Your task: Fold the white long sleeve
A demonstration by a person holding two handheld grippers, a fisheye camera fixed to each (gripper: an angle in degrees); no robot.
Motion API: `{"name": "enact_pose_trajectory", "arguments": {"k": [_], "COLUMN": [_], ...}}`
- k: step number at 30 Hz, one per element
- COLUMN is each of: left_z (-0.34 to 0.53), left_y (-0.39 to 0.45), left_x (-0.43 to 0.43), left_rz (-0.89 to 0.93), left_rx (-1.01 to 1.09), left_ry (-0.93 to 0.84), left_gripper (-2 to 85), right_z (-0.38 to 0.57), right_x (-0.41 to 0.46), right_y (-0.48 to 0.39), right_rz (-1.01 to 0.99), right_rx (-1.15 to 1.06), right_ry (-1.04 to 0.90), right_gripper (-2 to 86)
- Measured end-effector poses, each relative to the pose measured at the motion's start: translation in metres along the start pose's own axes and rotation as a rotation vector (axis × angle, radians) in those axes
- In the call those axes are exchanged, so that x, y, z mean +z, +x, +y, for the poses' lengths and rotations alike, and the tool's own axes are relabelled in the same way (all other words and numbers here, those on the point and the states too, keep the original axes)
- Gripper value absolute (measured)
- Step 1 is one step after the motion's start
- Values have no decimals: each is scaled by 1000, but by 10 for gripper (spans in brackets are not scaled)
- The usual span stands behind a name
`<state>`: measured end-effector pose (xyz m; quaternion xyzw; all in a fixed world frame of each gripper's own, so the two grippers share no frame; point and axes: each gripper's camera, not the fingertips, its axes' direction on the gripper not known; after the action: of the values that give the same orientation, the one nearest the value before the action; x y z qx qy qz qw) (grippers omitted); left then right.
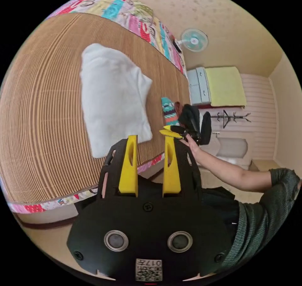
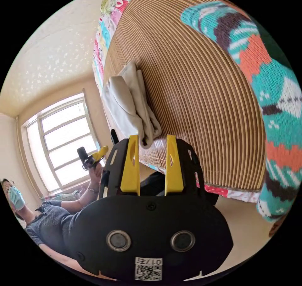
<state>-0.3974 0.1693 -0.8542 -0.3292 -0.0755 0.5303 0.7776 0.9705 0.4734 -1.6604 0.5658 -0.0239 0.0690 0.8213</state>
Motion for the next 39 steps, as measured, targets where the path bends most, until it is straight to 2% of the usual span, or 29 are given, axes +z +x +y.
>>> {"name": "enact_pose_trajectory", "arguments": {"k": [4,12,17,20,25,29,33,39], "left_z": [-35,-75,-51,-27,22,63,107,121], "left_y": [-63,-101,-116,-115,-81,-67,-75,-137], "left_x": [4,32,23,14,-1,-20,-53,-157], "left_rz": [12,-15,117,141,197,293,382,480], "left_rx": [-109,-152,-291,-358,-330,-401,-515,-469], "left_ry": [73,-4,66,52,-63,-7,111,189], "left_gripper": [165,136,125,114,113,114,112,112], "right_z": [-41,-102,-88,-65,-6,36,50,51], "right_x": [22,90,120,123,94,70,76,148], "right_y": [-12,-30,-33,-33,-61,-87,-128,-249], "right_rz": [-112,-107,-121,-264,-281,-306,-246,-82], "right_rx": [-98,-262,-249,-240,-323,-325,-346,-481], "right_ry": [-35,-242,-255,-305,-333,-368,-429,-576], "right_gripper": [188,207,155,131,115,111,112,120]}}
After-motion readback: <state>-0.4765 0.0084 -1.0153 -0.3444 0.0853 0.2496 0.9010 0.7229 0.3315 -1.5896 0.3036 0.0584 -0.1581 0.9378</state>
